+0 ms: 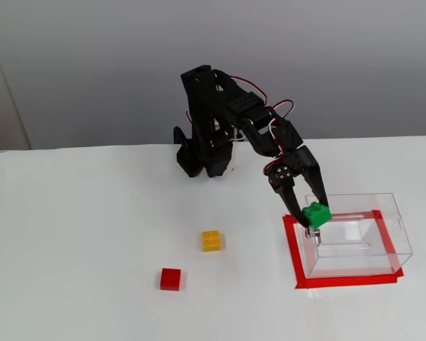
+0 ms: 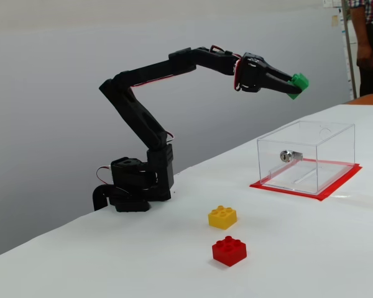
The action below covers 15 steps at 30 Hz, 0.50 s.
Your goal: Pick the green lego brick and place it into the transparent box
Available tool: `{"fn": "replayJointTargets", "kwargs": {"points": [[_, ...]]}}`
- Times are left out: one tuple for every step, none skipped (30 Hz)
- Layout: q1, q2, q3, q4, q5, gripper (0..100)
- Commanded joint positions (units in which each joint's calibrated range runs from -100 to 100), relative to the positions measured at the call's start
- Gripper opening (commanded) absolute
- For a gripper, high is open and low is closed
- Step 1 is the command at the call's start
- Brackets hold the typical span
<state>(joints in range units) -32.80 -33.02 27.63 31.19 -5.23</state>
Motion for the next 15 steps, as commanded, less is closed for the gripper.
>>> {"fn": "replayJointTargets", "kwargs": {"points": [[-4.43,-1.13,-3.48,0.14,0.06,17],[-5.91,-1.13,-4.12,0.14,0.01,17],[-7.31,-1.05,-4.75,0.14,0.06,17],[-8.79,-0.96,-5.02,0.14,0.06,17],[-10.12,-0.54,-5.02,0.05,0.11,17],[-11.23,0.14,-5.02,0.05,0.11,17],[-12.12,1.08,-5.11,0.05,0.11,17],[-12.78,2.09,-5.65,0.05,0.11,17],[-13.37,3.11,-6.38,0.05,0.11,17],[-13.89,4.13,-7.37,0.05,0.11,17],[-14.48,5.40,-8.46,0.05,0.01,17],[-15.15,6.76,-9.36,0.05,0.06,17],[-15.81,8.29,-10.36,0.05,0.06,17],[-16.33,9.90,-11.53,0.05,0.06,17],[-16.85,11.51,-12.71,0.05,0.06,17]]}}
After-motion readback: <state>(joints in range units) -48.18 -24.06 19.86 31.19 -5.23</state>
